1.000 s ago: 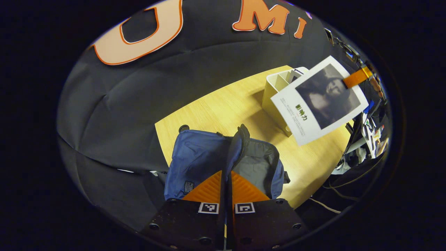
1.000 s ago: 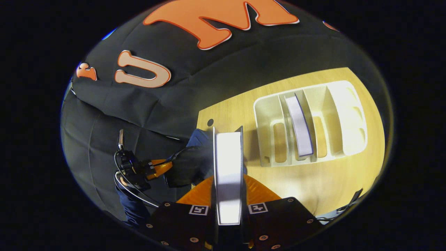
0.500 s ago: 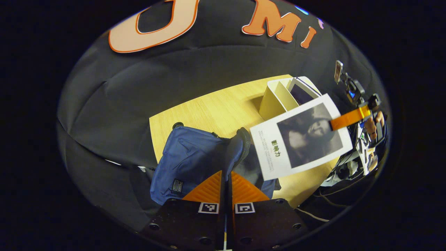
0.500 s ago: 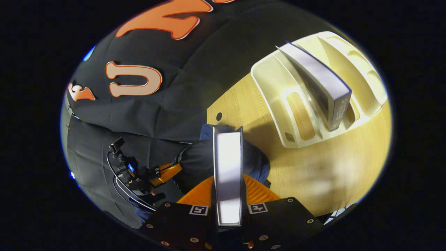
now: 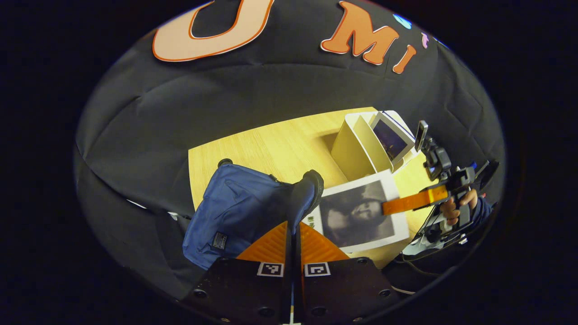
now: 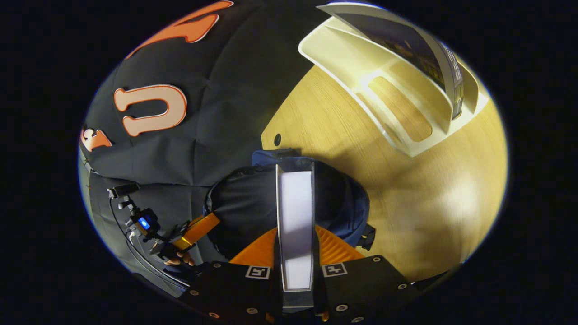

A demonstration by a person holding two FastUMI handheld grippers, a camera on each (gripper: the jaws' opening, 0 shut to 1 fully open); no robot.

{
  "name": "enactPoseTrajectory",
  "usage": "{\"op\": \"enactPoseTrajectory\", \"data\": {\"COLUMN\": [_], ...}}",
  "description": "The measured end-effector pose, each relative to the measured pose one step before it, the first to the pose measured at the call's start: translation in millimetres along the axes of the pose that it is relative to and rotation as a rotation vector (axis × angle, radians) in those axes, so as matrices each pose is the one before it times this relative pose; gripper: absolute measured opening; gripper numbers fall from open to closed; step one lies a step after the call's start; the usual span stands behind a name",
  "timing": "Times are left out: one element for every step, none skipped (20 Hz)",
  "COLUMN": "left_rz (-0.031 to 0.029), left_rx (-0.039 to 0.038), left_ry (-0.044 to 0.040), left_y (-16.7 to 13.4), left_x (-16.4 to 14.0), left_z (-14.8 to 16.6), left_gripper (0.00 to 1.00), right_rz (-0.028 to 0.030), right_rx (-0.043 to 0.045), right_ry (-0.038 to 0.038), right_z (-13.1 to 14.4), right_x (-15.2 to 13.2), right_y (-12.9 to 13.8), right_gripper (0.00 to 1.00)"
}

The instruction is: Open the schoolbag, grab two books from the bookshelf and put them into the schoolbag.

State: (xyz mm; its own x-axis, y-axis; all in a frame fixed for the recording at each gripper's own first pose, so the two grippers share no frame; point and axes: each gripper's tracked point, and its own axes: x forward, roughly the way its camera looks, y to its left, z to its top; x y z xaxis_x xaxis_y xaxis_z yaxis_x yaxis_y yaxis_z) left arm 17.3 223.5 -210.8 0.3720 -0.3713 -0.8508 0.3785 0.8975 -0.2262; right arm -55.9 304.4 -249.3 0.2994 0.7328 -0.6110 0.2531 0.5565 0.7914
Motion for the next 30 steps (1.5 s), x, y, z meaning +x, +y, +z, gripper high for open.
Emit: {"op": "enactPoseTrajectory", "data": {"left_rz": [-0.00713, -0.01164, -0.00272, -0.00097, -0.00458, -0.00926, -0.00879, -0.00984, -0.00628, -0.00041, -0.00601, -0.00822, -0.01525, -0.00504, -0.01305, -0.00993, -0.01050, -0.00645, -0.00294, -0.00565, -0.00399, -0.00526, -0.00396, -0.00161, 0.00001, 0.00800, 0.00473, 0.00107, -0.00119, 0.00713], "left_rx": [-0.01783, -0.01192, -0.00855, -0.00151, 0.00258, 0.00589, 0.00275, 0.00656, 0.00332, 0.00386, -0.00603, -0.00312, 0.00054, -0.00729, 0.00358, 0.00180, 0.00313, 0.00711, 0.00765, 0.00634, 0.00310, -0.00087, 0.00068, -0.00675, -0.00194, 0.00396, -0.00576, -0.01125, -0.01265, -0.00899], "left_ry": [-0.00457, -0.00359, -0.00409, -0.00475, -0.00345, -0.00265, -0.00303, -0.00634, -0.00143, -0.00880, -0.00336, -0.00484, 0.00129, 0.00314, 0.00458, -0.00077, 0.00198, 0.00356, 0.00328, 0.00334, 0.00365, 0.00318, 0.00426, -0.00186, 0.00156, 0.00248, 0.00357, -0.00673, -0.01137, -0.01038], "left_y": [-2.07, -2.74, -1.24, 0.37, -0.82, -3.48, -3.74, -3.25, -2.36, -1.48, -2.99, -4.18, -3.76, -3.20, -4.35, -3.36, -3.75, -2.52, -3.16, -3.17, -3.43, -3.29, -1.81, -1.64, -0.71, 0.92, 1.90, 1.38, 1.28, 3.32], "left_x": [2.27, 0.60, 0.09, -0.52, -1.11, -1.20, -1.26, -1.38, -1.07, -2.03, -0.16, -1.12, 3.04, 0.83, -0.53, 1.59, 0.94, 0.03, -0.67, 1.01, 0.08, 2.12, 0.41, 1.02, 0.53, -0.01, 0.98, -1.06, -1.92, -2.91], "left_z": [-1.42, 1.91, 0.13, -1.78, -2.40, 0.64, 0.29, 0.42, -0.63, 1.13, 0.87, -0.23, -3.38, -2.10, -3.05, -0.22, -1.12, -1.21, -2.46, -0.78, 0.52, 0.17, -1.80, 1.29, -1.11, -0.43, -1.25, 2.31, 2.17, 2.09], "left_gripper": [0.03, 0.03, 0.02, 0.02, 0.02, 0.03, 0.02, 0.02, 0.02, 0.02, 0.02, 0.02, 0.01, 0.01, 0.01, 0.01, 0.01, 0.01, 0.01, 0.01, 0.01, 0.01, 0.01, 0.01, 0.01, 0.02, 0.01, 0.01, 0.02, 0.01], "right_rz": [0.00708, 0.00937, 0.01006, 0.00490, 0.00679, 0.00790, 0.00374, 0.00571, 0.00636, 0.00923, 0.01022, 0.00800, 0.00627, 0.00283, 0.00108, 0.00365, -0.00052, 0.00231, 0.00187, 0.00572, 0.00158, 0.00235, -0.00751, -0.00760, -0.01864, -0.04088, -0.04816, -0.01886, -0.03387, -0.03122], "right_rx": [0.01958, 0.01703, 0.00869, 0.00442, -0.00831, -0.00309, -0.00828, -0.00285, -0.00190, 0.00724, 0.01346, 0.01639, 0.00968, 0.00743, -0.00384, -0.00540, -0.01010, -0.00676, -0.00437, 0.00142, 0.00042, -0.00116, 0.00025, 0.00788, 0.00716, 0.00527, -0.00314, -0.01058, -0.01330, -0.01444], "right_ry": [-0.00429, -0.00257, -0.00381, -0.01175, -0.00615, -0.01072, -0.00576, -0.01181, -0.00460, -0.00871, -0.01610, -0.00735, -0.00449, -0.00489, -0.00053, -0.00959, -0.00469, -0.00821, -0.00060, -0.00309, 0.00084, -0.00670, 0.00814, 0.00491, 0.01040, 0.02106, 0.02079, 0.00990, 0.00629, 0.00061], "right_z": [-4.19, -3.72, -6.28, -3.78, -4.86, -2.34, -4.27, -1.33, -2.07, 0.55, -0.12, 0.38, 0.06, -0.87, -2.78, -0.19, -0.07, -0.85, -1.08, -0.11, -1.28, 0.88, -2.75, -1.85, -4.12, -4.15, -3.83, -3.48, 0.43, 2.54], "right_x": [6.04, 7.79, 7.22, 8.83, 10.33, 9.92, 5.59, 4.84, 8.40, 6.91, 4.89, 5.42, 8.49, 3.80, 2.09, 3.97, 5.90, 3.70, 2.62, 4.00, 4.08, 5.26, 3.61, 5.41, 4.94, 4.20, -3.17, 4.11, -4.59, -6.37], "right_y": [2.81, 2.66, 1.76, 1.57, 0.60, 3.27, 2.79, 0.68, 3.06, 1.39, 2.35, 0.66, -0.63, 0.27, 1.02, 0.30, -0.74, -0.01, 0.05, 0.65, 1.15, 1.42, -0.90, -0.89, -1.70, -5.89, -7.45, -1.92, -4.90, -5.54], "right_gripper": [0.27, 0.27, 0.27, 0.27, 0.27, 0.27, 0.27, 0.27, 0.27, 0.27, 0.27, 0.27, 0.27, 0.27, 0.27, 0.26, 0.27, 0.27, 0.27, 0.26, 0.27, 0.37, 0.26, 0.27, 0.39, 0.31, 0.35, 0.26, 0.44, 0.63]}}
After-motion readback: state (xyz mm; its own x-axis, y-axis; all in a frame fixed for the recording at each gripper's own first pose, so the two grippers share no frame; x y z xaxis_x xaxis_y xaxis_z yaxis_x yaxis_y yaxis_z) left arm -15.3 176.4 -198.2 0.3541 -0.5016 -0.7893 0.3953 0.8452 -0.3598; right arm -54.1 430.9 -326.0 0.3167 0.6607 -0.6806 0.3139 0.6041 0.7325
